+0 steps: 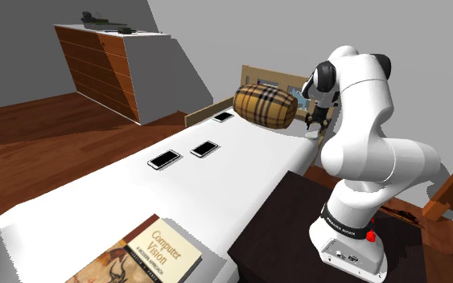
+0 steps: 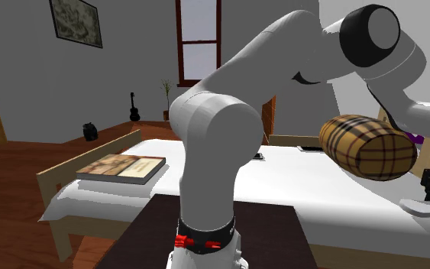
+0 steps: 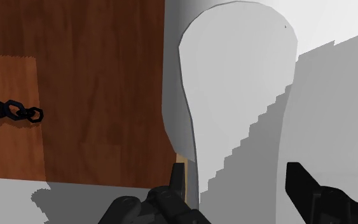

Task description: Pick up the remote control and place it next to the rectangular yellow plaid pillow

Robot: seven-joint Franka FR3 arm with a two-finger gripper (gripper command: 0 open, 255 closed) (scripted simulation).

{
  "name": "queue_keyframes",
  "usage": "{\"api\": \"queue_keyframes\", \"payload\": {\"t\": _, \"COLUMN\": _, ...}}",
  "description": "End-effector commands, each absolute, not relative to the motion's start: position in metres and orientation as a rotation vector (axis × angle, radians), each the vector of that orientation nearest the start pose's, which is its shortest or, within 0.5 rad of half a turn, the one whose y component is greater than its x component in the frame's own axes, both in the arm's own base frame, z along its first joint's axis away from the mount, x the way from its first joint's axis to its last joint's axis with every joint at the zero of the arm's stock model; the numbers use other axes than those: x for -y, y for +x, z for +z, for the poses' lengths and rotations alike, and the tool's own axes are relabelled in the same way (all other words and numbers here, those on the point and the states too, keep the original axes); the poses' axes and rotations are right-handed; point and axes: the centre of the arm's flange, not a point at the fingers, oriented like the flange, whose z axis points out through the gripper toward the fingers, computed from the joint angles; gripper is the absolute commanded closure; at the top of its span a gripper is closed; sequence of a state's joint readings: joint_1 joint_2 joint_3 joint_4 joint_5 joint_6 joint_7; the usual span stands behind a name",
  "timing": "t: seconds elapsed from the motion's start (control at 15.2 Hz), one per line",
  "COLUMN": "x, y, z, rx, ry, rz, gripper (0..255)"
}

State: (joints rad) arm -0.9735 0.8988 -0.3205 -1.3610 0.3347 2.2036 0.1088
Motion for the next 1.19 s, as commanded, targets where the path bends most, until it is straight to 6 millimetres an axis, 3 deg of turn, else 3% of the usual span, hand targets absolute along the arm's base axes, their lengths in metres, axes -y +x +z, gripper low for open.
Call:
{"api": "queue_keyframes", "payload": {"t": 0.0, "x": 0.687, "y": 0.26, "z": 0.195, "rx": -2.117, "ry": -2.296, "rz": -0.009, "gripper": 255}}
{"api": "queue_keyframes", "payload": {"t": 0.07, "x": 0.687, "y": 0.26, "z": 0.195, "rx": -2.117, "ry": -2.296, "rz": -0.009, "gripper": 255}}
{"api": "queue_keyframes", "payload": {"t": 0.13, "x": 0.687, "y": 0.26, "z": 0.195, "rx": -2.117, "ry": -2.296, "rz": -0.009, "gripper": 0}}
{"api": "queue_keyframes", "payload": {"t": 0.46, "x": 0.687, "y": 0.26, "z": 0.195, "rx": -2.117, "ry": -2.296, "rz": -0.009, "gripper": 0}}
{"api": "queue_keyframes", "payload": {"t": 0.73, "x": 0.688, "y": 0.259, "z": 0.245, "rx": -2.117, "ry": -2.296, "rz": -0.009, "gripper": 0}}
{"api": "queue_keyframes", "payload": {"t": 1.12, "x": 0.688, "y": 0.259, "z": 0.245, "rx": -2.117, "ry": -2.296, "rz": -0.009, "gripper": 0}}
